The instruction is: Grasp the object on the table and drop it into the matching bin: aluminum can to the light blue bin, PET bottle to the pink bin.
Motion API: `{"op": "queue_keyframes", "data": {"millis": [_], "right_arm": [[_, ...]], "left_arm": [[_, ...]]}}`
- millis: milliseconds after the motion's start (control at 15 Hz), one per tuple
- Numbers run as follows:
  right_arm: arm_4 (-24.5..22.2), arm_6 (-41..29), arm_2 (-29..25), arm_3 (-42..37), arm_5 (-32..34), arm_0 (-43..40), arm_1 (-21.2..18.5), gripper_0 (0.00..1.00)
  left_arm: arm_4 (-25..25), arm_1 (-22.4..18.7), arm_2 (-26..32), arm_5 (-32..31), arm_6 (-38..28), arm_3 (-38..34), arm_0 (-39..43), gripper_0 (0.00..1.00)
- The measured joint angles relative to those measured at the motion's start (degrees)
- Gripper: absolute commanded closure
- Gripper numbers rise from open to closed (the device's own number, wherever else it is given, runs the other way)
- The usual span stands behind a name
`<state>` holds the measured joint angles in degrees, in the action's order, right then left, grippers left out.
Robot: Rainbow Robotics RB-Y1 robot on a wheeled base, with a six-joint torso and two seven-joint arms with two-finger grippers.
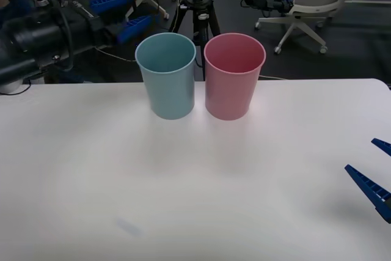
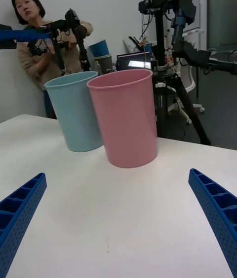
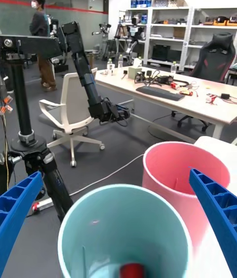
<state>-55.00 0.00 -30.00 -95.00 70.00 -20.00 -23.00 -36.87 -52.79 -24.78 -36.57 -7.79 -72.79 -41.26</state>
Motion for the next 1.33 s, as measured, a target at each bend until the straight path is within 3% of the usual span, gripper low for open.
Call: {"op": "queue_keyframes", "data": {"millis": [267, 800, 1000, 1333], "right_arm": [[0.0, 0.0, 0.0, 0.0, 0.0, 0.0, 0.0, 0.0], [0.0, 0.0, 0.0, 0.0, 0.0, 0.0, 0.0, 0.0], [0.0, 0.0, 0.0, 0.0, 0.0, 0.0, 0.0, 0.0], [0.0, 0.0, 0.0, 0.0, 0.0, 0.0, 0.0, 0.0]], "left_arm": [[6.8, -5.6, 1.9, 3.4, 1.9, -9.4, 9.0, 0.0], [3.9, -5.4, 15.0, 4.3, 3.5, -19.7, 28.6, 0.0], [-0.5, -2.5, 20.6, 3.6, 3.7, -23.2, 37.0, 0.0], [-12.7, 9.6, 30.5, -3.8, 3.2, -24.4, 45.7, 0.0]]}}
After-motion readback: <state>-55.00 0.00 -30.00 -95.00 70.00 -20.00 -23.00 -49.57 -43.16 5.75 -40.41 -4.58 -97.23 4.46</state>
